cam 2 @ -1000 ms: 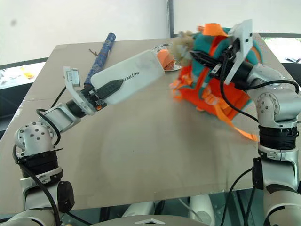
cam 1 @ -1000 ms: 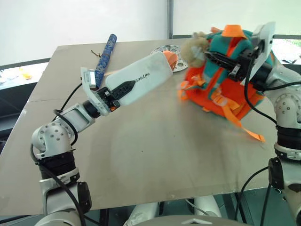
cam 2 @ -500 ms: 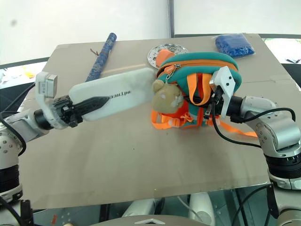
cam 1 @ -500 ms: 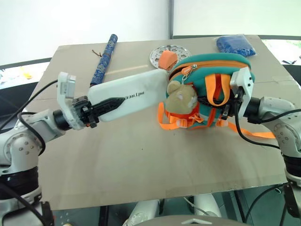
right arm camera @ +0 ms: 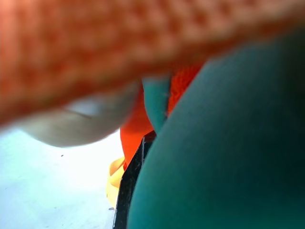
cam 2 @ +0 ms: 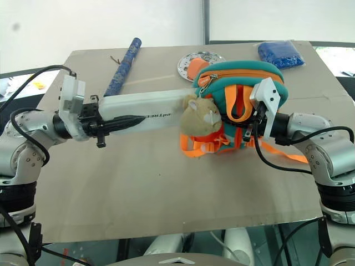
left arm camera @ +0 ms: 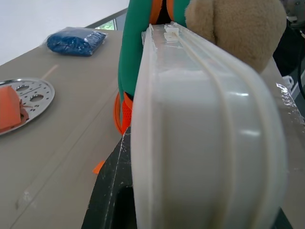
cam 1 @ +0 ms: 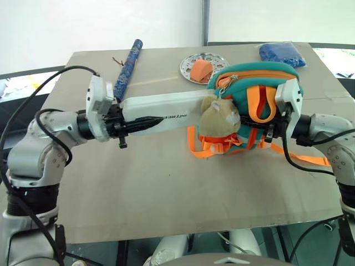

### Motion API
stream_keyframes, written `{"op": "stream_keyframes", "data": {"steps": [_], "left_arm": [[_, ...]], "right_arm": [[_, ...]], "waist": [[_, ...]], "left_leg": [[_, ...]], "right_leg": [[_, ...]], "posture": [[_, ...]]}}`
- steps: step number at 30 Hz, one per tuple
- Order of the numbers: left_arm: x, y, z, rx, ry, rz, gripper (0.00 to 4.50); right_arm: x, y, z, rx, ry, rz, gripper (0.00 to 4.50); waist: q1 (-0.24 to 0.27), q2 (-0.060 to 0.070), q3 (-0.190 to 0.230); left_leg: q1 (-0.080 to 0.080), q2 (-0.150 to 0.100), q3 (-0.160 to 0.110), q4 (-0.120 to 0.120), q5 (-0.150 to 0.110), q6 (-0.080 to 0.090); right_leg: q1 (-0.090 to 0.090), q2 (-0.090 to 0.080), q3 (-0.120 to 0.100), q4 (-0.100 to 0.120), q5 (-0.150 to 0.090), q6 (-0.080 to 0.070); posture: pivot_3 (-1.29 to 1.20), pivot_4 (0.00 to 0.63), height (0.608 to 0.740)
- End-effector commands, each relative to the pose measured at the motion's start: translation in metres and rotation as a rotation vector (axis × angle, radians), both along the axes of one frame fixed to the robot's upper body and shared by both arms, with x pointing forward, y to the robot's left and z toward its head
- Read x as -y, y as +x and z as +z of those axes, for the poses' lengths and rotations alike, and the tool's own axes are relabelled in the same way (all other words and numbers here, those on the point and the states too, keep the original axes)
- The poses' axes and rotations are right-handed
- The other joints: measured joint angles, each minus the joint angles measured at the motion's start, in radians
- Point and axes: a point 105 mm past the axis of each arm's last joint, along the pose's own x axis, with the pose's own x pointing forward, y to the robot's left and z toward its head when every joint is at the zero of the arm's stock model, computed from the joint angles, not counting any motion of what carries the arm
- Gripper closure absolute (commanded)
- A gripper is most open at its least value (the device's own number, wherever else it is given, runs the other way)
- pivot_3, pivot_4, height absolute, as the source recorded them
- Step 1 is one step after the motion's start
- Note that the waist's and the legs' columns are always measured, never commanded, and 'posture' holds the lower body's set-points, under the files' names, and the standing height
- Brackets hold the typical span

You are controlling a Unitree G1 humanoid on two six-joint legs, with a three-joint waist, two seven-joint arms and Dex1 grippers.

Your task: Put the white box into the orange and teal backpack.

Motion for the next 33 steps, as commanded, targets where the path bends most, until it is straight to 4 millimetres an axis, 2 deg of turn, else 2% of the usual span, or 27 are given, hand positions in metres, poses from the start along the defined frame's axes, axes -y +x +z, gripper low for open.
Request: {"op": "stream_keyframes", "data": {"steps": [1,5,8,14,18,22,25,27,29,30,32,33], "left_arm": [[0.023,0.000,0.009,0.066,0.041,-0.104,3.56],[0.048,0.009,0.010,0.060,0.049,-0.144,3.56],[0.069,0.016,0.001,0.063,0.119,-0.160,3.56],[0.113,0.028,-0.007,-0.047,0.145,-0.258,3.56],[0.135,0.031,-0.033,-0.102,0.267,-0.312,3.56],[0.155,0.046,-0.070,-0.117,0.377,-0.289,3.56],[0.167,0.050,-0.076,-0.103,0.345,-0.310,3.56],[0.166,0.054,-0.071,-0.124,0.296,-0.296,2.53],[0.156,0.056,-0.056,-0.145,0.218,-0.283,1.74],[0.139,0.062,-0.037,-0.177,0.124,-0.239,1.17],[0.119,0.067,-0.017,-0.212,0.018,-0.195,0.55],[0.108,0.061,-0.008,-0.252,-0.029,-0.222,0.16]], "right_arm": [[-0.011,-0.013,0.013,0.052,-0.002,0.084,4.39],[-0.018,-0.020,0.016,0.058,-0.003,0.128,4.39],[-0.024,-0.026,0.019,0.065,0.008,0.160,4.39],[-0.032,-0.034,0.018,0.063,0.035,0.210,4.39],[-0.033,-0.038,0.016,0.058,0.048,0.215,4.39],[-0.033,-0.040,0.018,0.055,0.075,0.195,4.39],[-0.033,-0.041,0.016,0.052,0.077,0.175,4.39],[-0.032,-0.040,0.014,0.049,0.080,0.149,4.50],[-0.029,-0.036,0.011,0.045,0.072,0.110,4.50],[-0.026,-0.032,0.008,0.040,0.064,0.076,4.50],[-0.022,-0.027,0.006,0.036,0.056,0.038,4.50],[-0.021,-0.026,0.005,0.033,0.054,0.031,4.50]], "waist": [[0.002,0.000,0.000],[0.002,0.000,0.000],[0.000,-0.001,0.000],[-0.006,-0.001,0.000],[-0.006,-0.001,0.000],[0.000,-0.001,-0.001],[0.001,-0.002,-0.002],[0.001,-0.002,-0.002],[0.001,-0.002,-0.002],[0.000,-0.002,-0.002],[-0.006,-0.002,-0.002],[-0.012,-0.002,-0.002]], "left_leg": [[0.000,0.000,0.000,0.000,0.000,0.000],[-0.002,0.000,0.000,0.002,0.000,0.000],[-0.002,0.000,0.000,0.002,0.000,0.000],[-0.002,0.000,0.001,0.003,0.000,0.000],[-0.002,0.000,0.001,0.004,0.000,0.000],[-0.002,0.000,0.002,0.006,0.000,0.000],[-0.002,0.000,0.002,0.008,0.000,0.000],[-0.002,0.000,0.002,0.009,0.000,0.000],[-0.002,0.000,0.002,0.009,0.000,0.000],[-0.002,0.000,0.002,0.010,0.000,0.000],[-0.002,0.000,0.002,0.011,0.000,0.000],[-0.002,0.001,0.002,0.011,0.000,0.000]], "right_leg": [[0.000,0.000,-0.001,0.000,0.000,0.000],[0.000,-0.001,-0.001,0.000,0.001,0.001],[0.000,0.000,-0.001,0.000,0.001,0.001],[0.000,0.000,-0.001,0.000,0.001,0.001],[0.000,0.000,-0.001,0.001,0.001,0.002],[0.000,0.000,0.000,0.001,0.001,0.002],[0.001,0.000,0.000,0.002,0.002,0.003],[0.002,0.000,0.000,0.002,0.003,0.003],[0.003,0.000,0.000,0.002,0.004,0.004],[0.002,0.000,0.000,0.002,0.004,0.004],[0.003,0.001,0.001,0.003,0.005,0.004],[0.001,0.001,0.003,0.003,0.005,0.004]], "posture": [[0.00,0.150,0.733],[0.00,0.150,0.733],[0.00,0.150,0.733],[0.00,0.150,0.733],[0.00,0.150,0.733],[0.00,0.150,0.733],[0.00,0.150,0.733],[0.00,0.150,0.733],[0.00,0.150,0.733],[0.00,0.150,0.733],[0.00,0.150,0.733],[0.00,0.150,0.733]]}}
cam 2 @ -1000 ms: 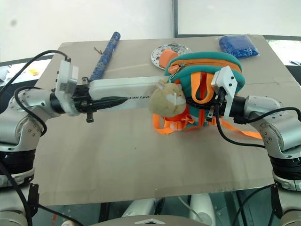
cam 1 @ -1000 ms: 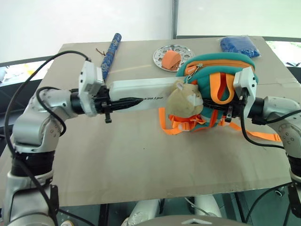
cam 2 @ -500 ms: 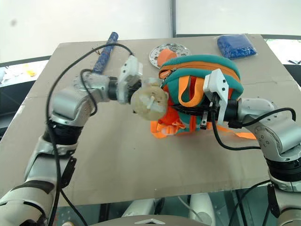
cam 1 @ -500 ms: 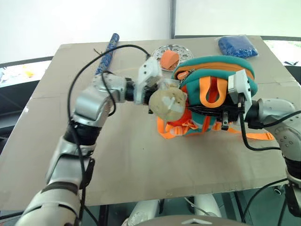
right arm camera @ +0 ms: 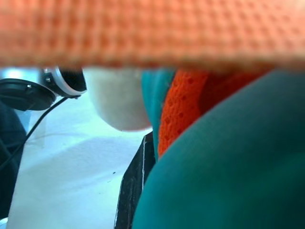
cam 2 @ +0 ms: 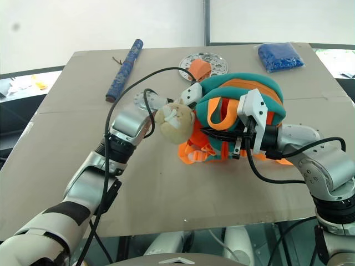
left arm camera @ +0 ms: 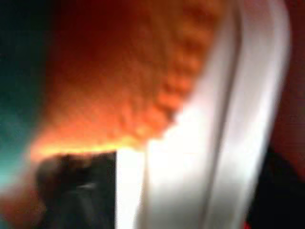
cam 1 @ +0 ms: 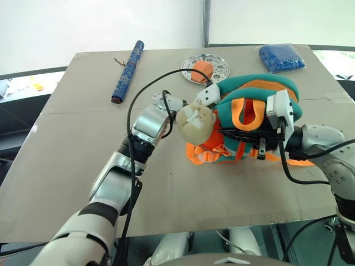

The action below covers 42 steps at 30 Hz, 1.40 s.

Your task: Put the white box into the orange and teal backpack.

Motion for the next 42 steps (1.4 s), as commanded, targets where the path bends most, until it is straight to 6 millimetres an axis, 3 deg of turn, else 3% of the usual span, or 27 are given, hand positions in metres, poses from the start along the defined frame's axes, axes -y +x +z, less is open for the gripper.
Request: {"op": "stream_keyframes", "data": {"steps": [1,6,9,15,20,25,26,27,28,29,34,36,42], "left_arm": [[-0.049,-0.006,0.041,-0.148,-0.177,0.027,0.03],[-0.133,-0.044,0.085,-0.509,-0.385,0.056,0.03],[-0.146,-0.058,0.092,-0.570,-0.455,0.066,0.03],[-0.119,-0.078,0.065,-0.555,-0.365,0.082,0.03],[-0.084,-0.073,0.031,-0.440,-0.288,0.185,0.03],[-0.063,-0.072,0.024,-0.399,-0.312,0.185,0.03],[-0.061,-0.068,0.025,-0.386,-0.329,0.203,0.59],[-0.060,-0.064,0.026,-0.378,-0.348,0.219,0.71],[-0.059,-0.062,0.027,-0.375,-0.363,0.222,1.27],[-0.058,-0.063,0.028,-0.374,-0.372,0.217,1.49],[-0.061,-0.065,0.032,-0.388,-0.409,0.193,3.42],[-0.068,-0.066,0.033,-0.394,-0.415,0.188,3.86],[-0.120,-0.051,0.055,-0.363,-0.531,0.279,3.88]], "right_arm": [[0.008,0.007,0.006,0.043,0.004,-0.071,4.50],[0.009,0.018,-0.003,0.029,-0.014,-0.104,4.50],[0.009,0.024,-0.004,0.031,-0.012,-0.109,4.50],[0.007,0.031,-0.003,0.036,-0.012,-0.086,4.50],[0.002,0.031,-0.003,0.034,-0.008,-0.065,4.50],[0.002,0.030,-0.004,0.029,-0.008,-0.064,4.50],[0.002,0.030,-0.004,0.028,-0.008,-0.065,4.50],[0.002,0.029,-0.005,0.028,-0.008,-0.065,4.50],[0.002,0.029,-0.005,0.028,-0.008,-0.066,4.50],[0.001,0.029,-0.005,0.028,-0.007,-0.067,4.50],[0.003,0.029,-0.005,0.026,-0.005,-0.080,4.50],[0.006,0.031,-0.004,0.029,-0.006,-0.107,4.50],[0.039,0.067,0.005,0.053,0.013,-0.374,4.50]], "waist": [[-0.014,0.000,0.000],[-0.049,0.000,0.000],[-0.041,0.000,0.000],[-0.018,-0.001,0.000],[-0.018,-0.001,0.000],[-0.018,-0.001,0.000],[-0.017,-0.001,0.000],[-0.017,-0.001,0.000],[-0.017,-0.001,0.000],[-0.017,-0.001,0.000],[-0.017,-0.001,0.000],[-0.016,-0.001,0.000],[-0.019,-0.001,0.000]], "left_leg": [[0.000,0.000,-0.001,0.000,0.000,0.000],[0.000,0.002,-0.001,-0.001,0.000,0.000],[0.000,0.001,-0.001,-0.001,0.000,0.000],[0.000,0.001,-0.001,0.001,0.000,0.000],[0.002,0.002,0.002,0.001,0.000,-0.001],[0.002,0.003,0.006,0.000,0.000,-0.001],[0.002,0.003,0.006,0.000,0.000,-0.001],[0.002,0.003,0.006,0.000,0.000,-0.001],[0.002,0.003,0.007,0.000,0.000,-0.001],[0.002,0.003,0.007,0.000,0.000,0.000],[0.002,0.003,0.008,0.000,0.000,0.000],[0.002,0.003,0.008,0.000,0.000,0.000],[0.003,0.003,0.008,0.000,0.000,-0.001]], "right_leg": [[-0.001,0.000,0.001,0.001,0.000,0.000],[-0.003,0.003,0.003,0.003,0.000,0.000],[-0.004,0.003,0.002,0.002,0.000,0.000],[-0.002,0.001,-0.001,0.002,0.001,-0.002],[-0.001,0.002,0.001,0.002,0.002,-0.003],[-0.001,0.002,0.004,0.001,0.002,-0.003],[-0.001,0.002,0.003,0.001,0.002,-0.003],[-0.001,0.002,0.003,0.001,0.003,-0.003],[-0.001,0.002,0.003,0.001,0.003,-0.004],[-0.001,0.002,0.003,0.001,0.003,-0.004],[-0.001,0.003,0.003,0.001,0.003,-0.004],[-0.001,0.003,0.003,0.000,0.003,-0.004],[-0.001,0.004,0.004,0.001,0.003,-0.004]], "posture": [[0.00,0.150,0.733],[0.00,0.150,0.733],[0.00,0.150,0.733],[0.00,0.150,0.733],[0.00,0.150,0.733],[0.00,0.150,0.733],[0.00,0.150,0.733],[0.00,0.150,0.733],[0.00,0.150,0.733],[0.00,0.150,0.733],[0.00,0.150,0.733],[0.00,0.150,0.733],[0.00,0.150,0.733]]}}
